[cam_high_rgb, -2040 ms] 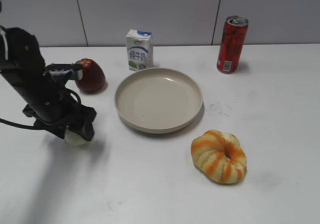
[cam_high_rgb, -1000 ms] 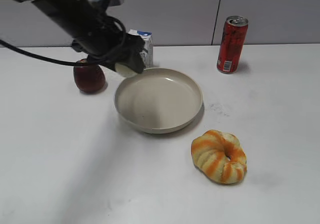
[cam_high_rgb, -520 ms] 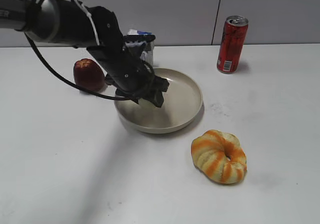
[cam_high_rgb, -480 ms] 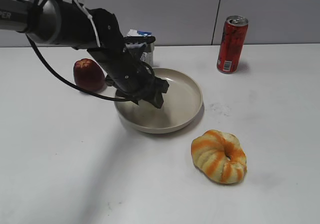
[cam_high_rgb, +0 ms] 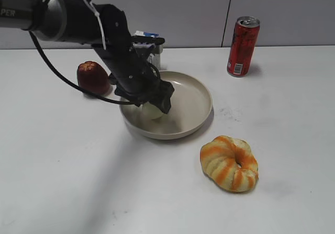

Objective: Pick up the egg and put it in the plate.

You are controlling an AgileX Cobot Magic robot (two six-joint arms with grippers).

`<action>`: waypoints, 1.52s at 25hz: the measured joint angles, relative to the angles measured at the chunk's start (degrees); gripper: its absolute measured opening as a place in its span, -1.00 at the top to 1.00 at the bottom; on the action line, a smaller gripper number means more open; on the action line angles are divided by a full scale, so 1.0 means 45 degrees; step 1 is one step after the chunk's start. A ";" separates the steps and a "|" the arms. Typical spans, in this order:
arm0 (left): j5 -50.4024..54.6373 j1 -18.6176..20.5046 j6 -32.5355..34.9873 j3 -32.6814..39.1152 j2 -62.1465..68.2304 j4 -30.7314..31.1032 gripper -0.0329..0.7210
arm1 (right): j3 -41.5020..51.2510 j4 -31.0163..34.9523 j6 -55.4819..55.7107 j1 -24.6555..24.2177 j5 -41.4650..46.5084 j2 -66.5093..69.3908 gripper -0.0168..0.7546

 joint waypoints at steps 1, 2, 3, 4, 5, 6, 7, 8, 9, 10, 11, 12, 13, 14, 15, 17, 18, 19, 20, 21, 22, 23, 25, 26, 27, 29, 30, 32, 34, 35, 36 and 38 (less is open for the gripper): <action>0.0325 0.0000 0.0000 -0.0220 0.0000 0.0092 -0.76 | 0.0000 0.0000 0.0000 0.0000 0.0000 0.0000 -0.57; 0.0641 0.0000 0.0000 -0.0510 -0.0017 0.0216 -0.78 | 0.0000 0.0000 0.0000 0.0000 0.0000 0.0000 -0.57; 0.1073 0.0000 0.0000 -0.0868 -0.0067 0.0332 -0.79 | 0.0000 0.0000 0.0000 0.0000 0.0000 0.0000 -0.57; 0.1591 0.0000 0.0000 -0.1196 -0.0135 0.0419 -0.79 | 0.0000 0.0000 0.0000 0.0000 0.0000 0.0000 -0.57; 0.2040 0.0000 0.0000 -0.1652 -0.0254 0.0514 -0.79 | 0.0000 0.0000 0.0000 0.0000 0.0000 0.0000 -0.57; 0.2607 0.0000 0.0000 -0.2128 -0.0408 0.0574 -0.79 | 0.0000 0.0000 0.0000 0.0000 0.0000 0.0000 -0.57; 0.3197 0.0000 0.0000 -0.2628 -0.0618 0.0599 -0.79 | 0.0000 0.0000 0.0000 0.0000 0.0000 0.0000 -0.57; 0.3813 0.0000 0.0000 -0.3056 -0.0823 0.0665 -0.79 | 0.0000 0.0000 0.0000 0.0000 0.0000 0.0000 -0.57; 0.4322 0.0000 0.0000 -0.3531 -0.1113 0.0805 -0.79 | 0.0000 0.0000 0.0000 0.0000 0.0000 0.0000 -0.57; 0.4845 0.0000 -0.0102 -0.3932 -0.1446 0.1097 -0.79 | 0.0000 0.0000 0.0000 0.0000 0.0000 0.0000 -0.57; 0.5253 0.0000 -0.0301 -0.4166 -0.1772 0.1481 -0.79 | 0.0000 0.0000 0.0000 0.0000 0.0000 0.0000 -0.57; 0.5497 0.0000 -0.0498 -0.4300 -0.2212 0.2062 -0.79 | 0.0000 0.0000 0.0000 0.0000 0.0000 0.0000 -0.57; 0.5793 0.0000 -0.0749 -0.4343 -0.2659 0.2730 -0.80 | 0.0000 0.0000 0.0000 0.0000 0.0000 0.0000 -0.57; 0.6115 0.0000 -0.0974 -0.4369 -0.3102 0.3433 -0.80 | 0.0000 0.0000 0.0000 0.0000 0.0000 0.0000 -0.57; 0.6367 0.0000 -0.1216 -0.4382 -0.3453 0.3998 -0.81 | 0.0000 0.0000 0.0000 0.0000 0.0000 0.0000 -0.57; 0.6553 0.0040 -0.1771 -0.4408 -0.4221 0.5201 -0.81 | 0.0000 0.0000 0.0000 0.0000 0.0000 0.0000 -0.57; 0.6591 0.0076 -0.2086 -0.4386 -0.4533 0.5571 -0.82 | 0.0000 0.0000 0.0000 0.0000 0.0000 0.0000 -0.57; 0.6591 0.0137 -0.2296 -0.4253 -0.4934 0.5891 -0.82 | 0.0000 0.0000 0.0000 0.0000 0.0000 0.0000 -0.57; 0.6607 0.0188 -0.2463 -0.4023 -0.5360 0.6090 -0.82 | 0.0000 0.0000 0.0000 0.0000 0.0000 0.0000 -0.57; 0.6607 0.0278 -0.2556 -0.3704 -0.5801 0.6196 -0.82 | 0.0000 0.0000 0.0000 0.0000 0.0000 0.0000 -0.57; 0.6607 0.0345 -0.2609 -0.3379 -0.6172 0.6282 -0.82 | 0.0000 0.0000 0.0000 0.0000 0.0000 0.0000 -0.57; 0.6621 0.0447 -0.2636 -0.2922 -0.6626 0.6367 -0.82 | 0.0000 0.0000 0.0000 0.0000 0.0000 0.0000 -0.57; 0.6643 0.0702 -0.2660 -0.1841 -0.7444 0.6458 -0.82 | 0.0000 0.0000 0.0000 0.0000 0.0000 0.0000 -0.57; 0.6654 0.0835 -0.2676 -0.1333 -0.7898 0.6473 -0.81 | 0.0000 0.0000 0.0000 0.0000 0.0000 0.0000 -0.57; 0.6654 0.1019 -0.2710 -0.0674 -0.8364 0.6483 -0.80 | 0.0000 0.0000 0.0000 0.0000 0.0000 0.0000 -0.57; 0.6666 0.1426 -0.2827 0.0609 -0.9236 0.6498 -0.80 | 0.0000 0.0000 0.0000 0.0000 0.0000 0.0000 -0.57; 0.6670 0.1702 -0.2833 0.1332 -0.9728 0.6498 -0.79 | 0.0000 0.0000 0.0000 0.0000 0.0000 0.0000 -0.57; 0.6672 0.2337 -0.2859 0.2785 -1.0733 0.6508 -0.78 | 0.0000 0.0000 0.0000 0.0000 0.0000 0.0000 -0.57; 0.6678 0.2991 -0.2869 0.4110 -1.1664 0.6510 -0.78 | 0.0000 0.0000 0.0000 0.0000 0.0000 0.0000 -0.57; 0.6678 0.3365 -0.2884 0.4798 -1.2178 0.6510 -0.78 | 0.0000 0.0000 0.0000 0.0000 0.0000 0.0000 -0.57; 0.6686 0.3684 -0.2884 0.5352 -1.2611 0.6510 -0.77 | 0.0000 0.0000 0.0000 0.0000 0.0000 0.0000 -0.57; 0.6695 0.4400 -0.2884 0.6564 -1.3627 0.6522 -0.76 | 0.0000 0.0000 0.0000 0.0000 0.0000 0.0000 -0.57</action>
